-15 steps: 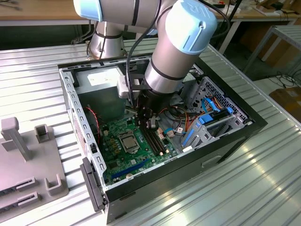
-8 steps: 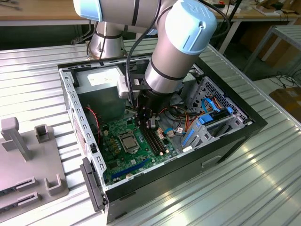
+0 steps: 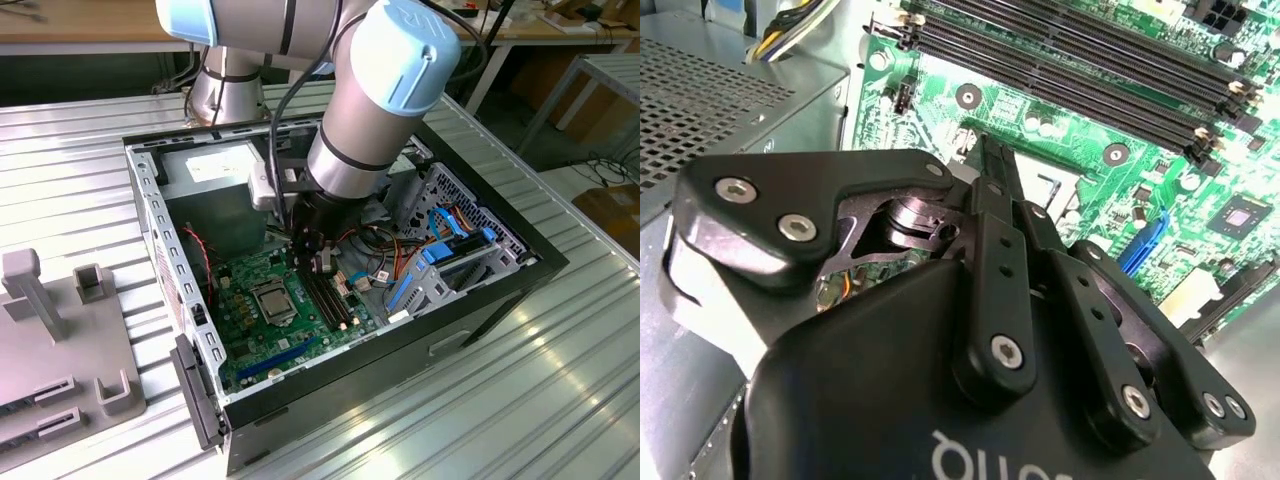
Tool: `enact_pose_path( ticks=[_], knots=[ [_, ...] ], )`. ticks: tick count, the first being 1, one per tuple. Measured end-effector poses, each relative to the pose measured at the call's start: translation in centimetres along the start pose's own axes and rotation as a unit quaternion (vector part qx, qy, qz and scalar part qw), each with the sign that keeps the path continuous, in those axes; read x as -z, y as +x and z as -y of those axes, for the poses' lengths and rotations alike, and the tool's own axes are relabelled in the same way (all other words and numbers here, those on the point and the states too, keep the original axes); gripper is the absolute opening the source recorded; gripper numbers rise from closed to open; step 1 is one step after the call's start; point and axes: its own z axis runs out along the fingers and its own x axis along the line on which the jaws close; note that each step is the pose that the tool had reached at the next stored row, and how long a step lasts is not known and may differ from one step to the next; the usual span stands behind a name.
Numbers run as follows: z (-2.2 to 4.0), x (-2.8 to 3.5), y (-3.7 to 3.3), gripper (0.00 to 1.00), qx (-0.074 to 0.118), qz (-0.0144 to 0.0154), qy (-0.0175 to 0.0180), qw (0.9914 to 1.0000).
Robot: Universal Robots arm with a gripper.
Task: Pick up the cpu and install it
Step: 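Close the cpu cover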
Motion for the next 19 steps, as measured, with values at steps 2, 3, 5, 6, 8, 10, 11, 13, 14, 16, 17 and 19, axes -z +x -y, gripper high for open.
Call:
enact_pose_path(
  ticks=[2,3,5,6,8,10,11,13,14,16,17,19],
  knots=[
    [-0.01,-0.01,0.00,0.11,0.013,-0.0010,-0.0011,0.99991],
    [-0.01,0.00,0.00,0.11,0.021,-0.0017,-0.0018,0.99978],
    [-0.04,0.01,0.01,0.11,0.033,-0.0029,-0.0017,0.99945],
    [-0.08,0.02,0.02,0.11,0.035,-0.0029,-0.0008,0.99940],
    [-0.29,0.01,0.06,0.11,0.037,-0.0015,0.0095,0.99926],
    [-0.55,0.00,0.11,0.11,0.039,-0.0003,0.0186,0.99907],
    [-0.66,0.01,0.12,0.11,0.039,-0.0001,0.0199,0.99902],
    [-0.90,0.04,0.17,0.11,0.041,0.0002,0.0218,0.99892],
    [-1.00,0.13,0.17,0.11,0.042,0.0004,0.0230,0.99887],
    [-1.16,0.46,0.16,0.11,0.043,0.0007,0.0256,0.99876],
    [-1.16,0.62,0.14,0.11,0.043,0.0008,0.0264,0.99873],
    [-1.22,0.72,0.14,0.11,0.043,0.0012,0.0287,0.99865]
  ],
)
